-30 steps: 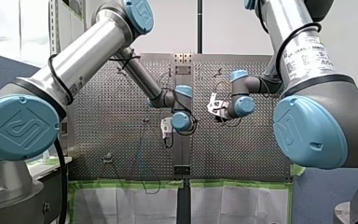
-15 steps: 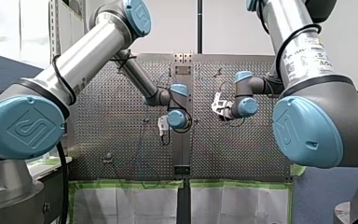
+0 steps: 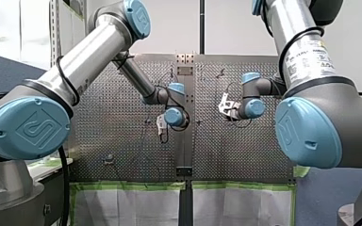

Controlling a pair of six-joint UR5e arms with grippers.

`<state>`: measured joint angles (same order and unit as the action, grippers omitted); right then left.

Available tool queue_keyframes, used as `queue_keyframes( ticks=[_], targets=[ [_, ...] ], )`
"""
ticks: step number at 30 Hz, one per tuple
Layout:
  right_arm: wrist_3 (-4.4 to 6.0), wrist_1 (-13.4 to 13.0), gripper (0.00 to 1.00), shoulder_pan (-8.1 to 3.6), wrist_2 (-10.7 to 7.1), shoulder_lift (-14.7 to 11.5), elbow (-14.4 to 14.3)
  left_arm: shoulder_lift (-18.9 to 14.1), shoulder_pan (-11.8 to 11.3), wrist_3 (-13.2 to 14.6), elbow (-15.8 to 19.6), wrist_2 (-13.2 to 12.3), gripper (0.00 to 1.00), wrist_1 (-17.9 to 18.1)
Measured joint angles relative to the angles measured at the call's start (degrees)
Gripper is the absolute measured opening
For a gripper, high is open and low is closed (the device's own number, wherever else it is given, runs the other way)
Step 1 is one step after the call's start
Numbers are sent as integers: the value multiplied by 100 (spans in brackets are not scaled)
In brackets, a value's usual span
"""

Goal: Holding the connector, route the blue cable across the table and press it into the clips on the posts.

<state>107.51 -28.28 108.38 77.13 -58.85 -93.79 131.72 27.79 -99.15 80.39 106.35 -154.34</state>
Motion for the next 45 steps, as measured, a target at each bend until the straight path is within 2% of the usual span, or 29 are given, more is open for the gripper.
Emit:
queue_keyframes(
  ticks=[1,3,4,6,7,8,9,10,11,14,15,23,29,36,45],
  targets=[
    [0,-10,0,-16,-5,4,4,0,2,0,-10,-9,18,-15],
    [0,-28,0,-53,-19,12,9,-2,14,2,-25,-22,39,-31],
    [0,-33,0,-72,-26,13,9,-2,22,3,-28,-27,39,-37],
    [0,-37,0,-115,-39,15,8,-3,46,7,-32,-34,62,-58],
    [0,-38,0,-131,-43,15,8,-3,55,11,-32,-33,62,-78],
    [-1,-38,0,-148,-50,16,9,-3,64,16,-32,-31,72,-104],
    [-2,-36,0,-158,-54,16,9,-3,74,28,-33,-26,89,-146],
    [-4,-35,0,-167,-57,16,10,-3,82,43,-33,-22,89,-182],
    [-8,-31,0,-176,-60,17,10,-6,90,63,-33,-18,96,-218],
    [-20,-18,0,-192,-72,17,11,-11,112,147,-34,-9,96,-338],
    [-22,-13,0,-195,-75,17,9,-11,117,169,-34,-8,100,-389],
    [-34,68,0,-237,-82,7,10,-128,239,280,12,103,100,-657],
    [-35,258,0,-273,-83,-115,14,-404,460,307,55,378,100,-944],
    [-43,364,0,-275,-86,-247,14,-701,775,287,58,717,100,-1283],
    [-59,481,0,-280,-82,-277,13,-743,1218,198,56,1162,100,-1658]
  ],
)
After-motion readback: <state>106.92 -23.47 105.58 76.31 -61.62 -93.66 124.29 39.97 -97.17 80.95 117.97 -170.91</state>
